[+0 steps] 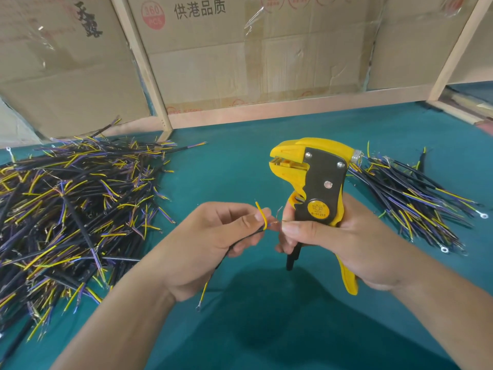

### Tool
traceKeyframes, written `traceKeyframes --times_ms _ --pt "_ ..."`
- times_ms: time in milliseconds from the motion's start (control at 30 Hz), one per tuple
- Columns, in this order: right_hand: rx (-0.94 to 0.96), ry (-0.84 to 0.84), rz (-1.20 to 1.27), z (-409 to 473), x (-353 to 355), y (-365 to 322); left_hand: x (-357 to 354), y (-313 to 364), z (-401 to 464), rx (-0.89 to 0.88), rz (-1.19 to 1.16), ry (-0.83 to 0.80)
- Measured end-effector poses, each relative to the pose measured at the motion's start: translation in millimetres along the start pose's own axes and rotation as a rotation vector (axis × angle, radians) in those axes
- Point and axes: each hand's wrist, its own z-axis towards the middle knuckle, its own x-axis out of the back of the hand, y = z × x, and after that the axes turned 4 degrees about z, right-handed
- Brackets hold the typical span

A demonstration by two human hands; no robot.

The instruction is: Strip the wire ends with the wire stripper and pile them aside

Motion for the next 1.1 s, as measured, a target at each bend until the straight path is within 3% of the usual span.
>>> traceKeyframes --times_ms 300,433,600,867,1100 --pt "-0.001 -0.004 -0.065 -1 -2 -2 3 6 -3 -0.141 0.121 -0.043" --pt "0.006 -0.01 -0.064 -1 -2 -1 -4 4 0 -0.153 0.162 0.142" --pt "-0.009 -0.022 -0.045 -1 -2 1 -11 4 2 -0.312 0.293 0.342" --pt "-0.214 -0.141 0.357 -3 -6 8 -2 12 -5 -0.572 0.371 0.513" --pt "-0.31 -0.262 0.445 -2 -5 4 0 11 -4 -0.587 0.378 0.495"
